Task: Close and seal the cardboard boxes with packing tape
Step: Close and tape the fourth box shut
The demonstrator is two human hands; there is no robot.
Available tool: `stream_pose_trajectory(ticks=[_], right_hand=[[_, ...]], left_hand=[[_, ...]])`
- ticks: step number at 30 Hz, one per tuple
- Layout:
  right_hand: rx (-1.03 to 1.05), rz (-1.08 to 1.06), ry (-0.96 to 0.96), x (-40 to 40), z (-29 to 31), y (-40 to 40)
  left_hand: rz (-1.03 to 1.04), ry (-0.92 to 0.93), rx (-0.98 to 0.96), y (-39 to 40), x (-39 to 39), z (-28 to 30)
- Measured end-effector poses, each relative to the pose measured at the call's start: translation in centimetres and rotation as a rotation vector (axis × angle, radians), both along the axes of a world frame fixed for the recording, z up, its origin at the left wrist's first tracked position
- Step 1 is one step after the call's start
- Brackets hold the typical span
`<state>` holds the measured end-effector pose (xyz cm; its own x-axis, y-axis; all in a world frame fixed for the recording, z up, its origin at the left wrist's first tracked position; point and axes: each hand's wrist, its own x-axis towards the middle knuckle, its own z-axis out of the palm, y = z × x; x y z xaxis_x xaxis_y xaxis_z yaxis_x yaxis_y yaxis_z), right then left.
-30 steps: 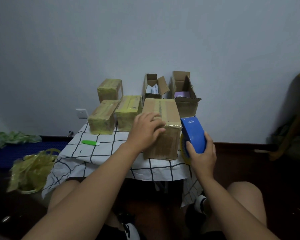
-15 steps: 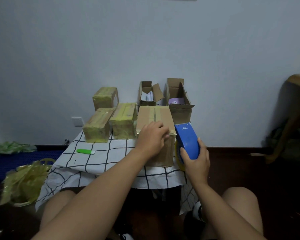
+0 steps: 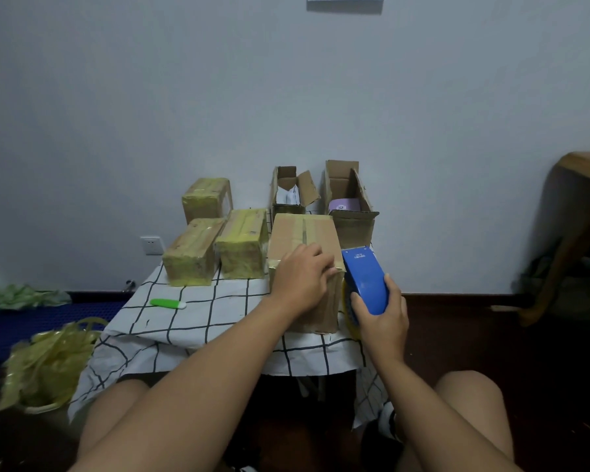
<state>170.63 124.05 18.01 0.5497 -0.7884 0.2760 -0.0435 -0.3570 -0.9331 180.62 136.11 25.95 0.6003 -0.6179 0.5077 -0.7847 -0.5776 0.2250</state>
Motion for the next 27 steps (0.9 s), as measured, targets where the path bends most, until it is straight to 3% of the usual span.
stream_pose_trajectory(ticks=[14,27], right_hand=[[0.015,0.0,-0.008,-0.1,-0.1,-0.1],[0.019,0.021,-0.018,0.0,0.0,-0.6]], left_hand=[[-0.03,0.075,0.04,1.8,0.4,0.7],[0.024,-0.143,0.014,3.7,1.3,-0.5]])
